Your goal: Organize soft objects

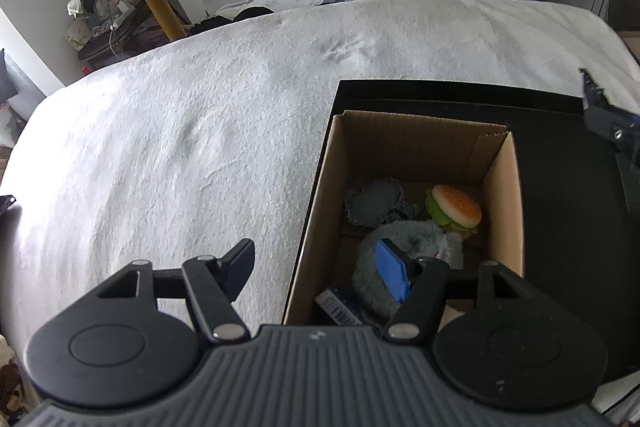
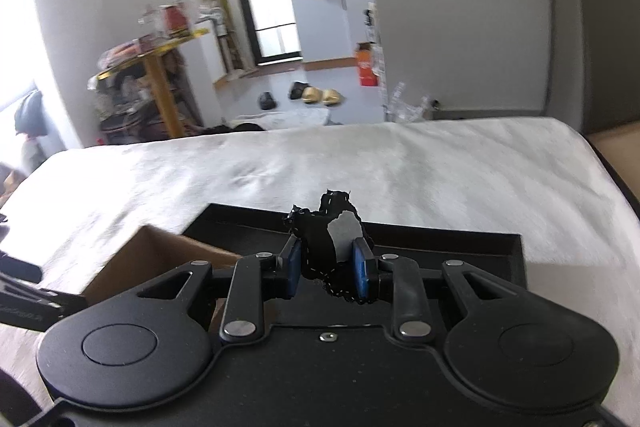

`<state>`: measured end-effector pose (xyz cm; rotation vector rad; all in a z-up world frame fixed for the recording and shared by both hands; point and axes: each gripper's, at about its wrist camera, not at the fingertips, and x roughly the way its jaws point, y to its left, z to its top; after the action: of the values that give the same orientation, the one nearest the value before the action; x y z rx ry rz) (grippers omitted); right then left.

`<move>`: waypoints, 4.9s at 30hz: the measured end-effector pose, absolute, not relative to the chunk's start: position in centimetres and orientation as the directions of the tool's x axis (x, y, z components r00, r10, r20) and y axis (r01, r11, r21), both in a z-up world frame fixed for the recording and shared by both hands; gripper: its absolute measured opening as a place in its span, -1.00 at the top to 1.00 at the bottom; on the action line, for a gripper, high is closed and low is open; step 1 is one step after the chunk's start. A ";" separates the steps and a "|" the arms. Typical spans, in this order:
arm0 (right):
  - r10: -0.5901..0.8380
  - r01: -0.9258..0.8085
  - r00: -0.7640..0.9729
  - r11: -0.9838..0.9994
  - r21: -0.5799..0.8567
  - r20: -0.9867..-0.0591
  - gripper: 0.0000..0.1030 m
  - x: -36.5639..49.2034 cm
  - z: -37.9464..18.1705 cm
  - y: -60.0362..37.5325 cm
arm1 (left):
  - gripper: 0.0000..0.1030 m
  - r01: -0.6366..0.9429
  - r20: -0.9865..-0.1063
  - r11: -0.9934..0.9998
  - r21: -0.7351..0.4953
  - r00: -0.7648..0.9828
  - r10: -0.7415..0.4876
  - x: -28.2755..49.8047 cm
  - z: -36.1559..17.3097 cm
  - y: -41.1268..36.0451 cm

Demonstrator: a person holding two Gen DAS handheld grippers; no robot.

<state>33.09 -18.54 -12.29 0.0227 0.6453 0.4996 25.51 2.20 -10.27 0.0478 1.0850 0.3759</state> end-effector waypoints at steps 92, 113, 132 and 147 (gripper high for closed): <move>0.316 -0.236 0.657 0.949 0.211 -0.685 -0.55 17.6 -9.7 -14.0 | -0.15 -0.136 -0.796 0.989 -0.053 0.603 0.041 15.3 -4.0 5.0; 0.310 -0.204 0.742 0.949 0.240 -0.595 -1.00 13.4 -2.1 -18.2 | -0.62 -0.100 -0.706 0.995 -0.018 0.706 0.059 10.0 2.8 3.4; 0.273 -0.207 0.755 0.962 0.177 -0.596 -1.00 8.9 2.9 -18.3 | -0.76 -0.059 -0.687 0.998 -0.014 0.726 0.033 4.0 3.9 2.4; 0.194 -0.143 0.777 0.981 0.132 -0.600 -1.00 6.9 4.0 -19.5 | -0.77 -0.019 -0.661 1.000 0.006 0.750 0.018 1.6 5.1 1.5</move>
<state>6.90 -19.54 4.05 0.0800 0.6570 0.1826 1.55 1.53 5.13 -0.0012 0.7225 0.0205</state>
